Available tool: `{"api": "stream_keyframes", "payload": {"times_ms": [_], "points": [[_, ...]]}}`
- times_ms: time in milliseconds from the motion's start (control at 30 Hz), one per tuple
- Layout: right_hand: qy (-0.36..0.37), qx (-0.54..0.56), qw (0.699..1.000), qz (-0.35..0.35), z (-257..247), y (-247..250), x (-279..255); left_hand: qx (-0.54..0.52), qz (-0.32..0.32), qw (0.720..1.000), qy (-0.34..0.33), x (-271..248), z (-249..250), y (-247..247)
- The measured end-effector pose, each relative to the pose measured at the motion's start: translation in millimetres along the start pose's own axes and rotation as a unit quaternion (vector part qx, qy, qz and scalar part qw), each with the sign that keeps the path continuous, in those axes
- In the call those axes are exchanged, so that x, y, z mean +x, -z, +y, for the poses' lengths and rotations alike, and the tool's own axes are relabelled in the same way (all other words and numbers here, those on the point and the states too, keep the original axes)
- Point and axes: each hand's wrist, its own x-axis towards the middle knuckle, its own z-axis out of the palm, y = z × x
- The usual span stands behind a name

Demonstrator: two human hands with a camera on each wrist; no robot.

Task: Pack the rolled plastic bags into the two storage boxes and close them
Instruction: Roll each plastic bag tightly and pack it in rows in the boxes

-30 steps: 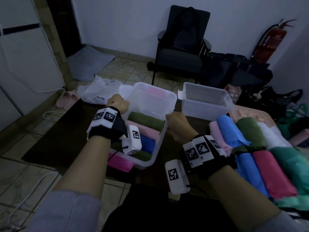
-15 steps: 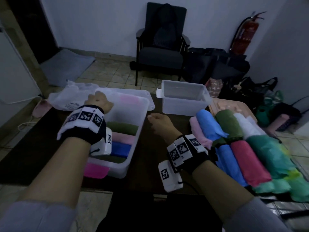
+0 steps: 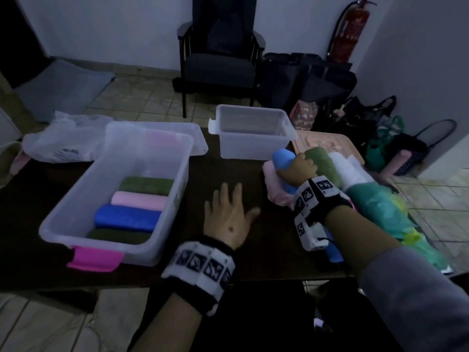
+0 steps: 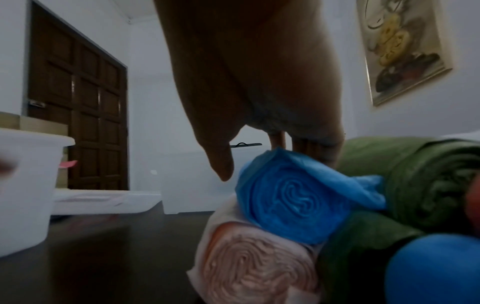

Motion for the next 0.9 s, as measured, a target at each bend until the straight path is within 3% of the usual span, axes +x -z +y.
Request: {"api": "stream_keyframes", "payload": {"times_ms": [133,300,433,567,700,800,900], "points": [[-0.011,-0.077,0.997,-0.011,1,-8,7,0.071,-0.061,0.994,0.058,4,-39,-53],[-0.011,-0.071,0.997,0.011,-3,-11,8,0.095,0.012,0.995,0.030,0,-51,-70],[0.039,-0.051,0.998,0.029,-1,2,-2,0.099,0.069,0.992,0.023,-3,-52,-77],[0.144,-0.044,0.987,0.055,-9,10,-32,0.085,0.067,0.994,0.017,-3,-52,-76],[0.244,-0.117,0.962,0.026,-18,6,-67,0.084,0.063,0.994,0.014,-2,-53,-76],[0.260,-0.155,0.952,-0.037,-16,-20,-91,0.082,0.072,0.994,0.006,-2,-55,-79],[0.239,-0.194,0.951,-0.033,-10,-46,-105,0.083,0.066,0.994,0.007,-2,-55,-80]]}}
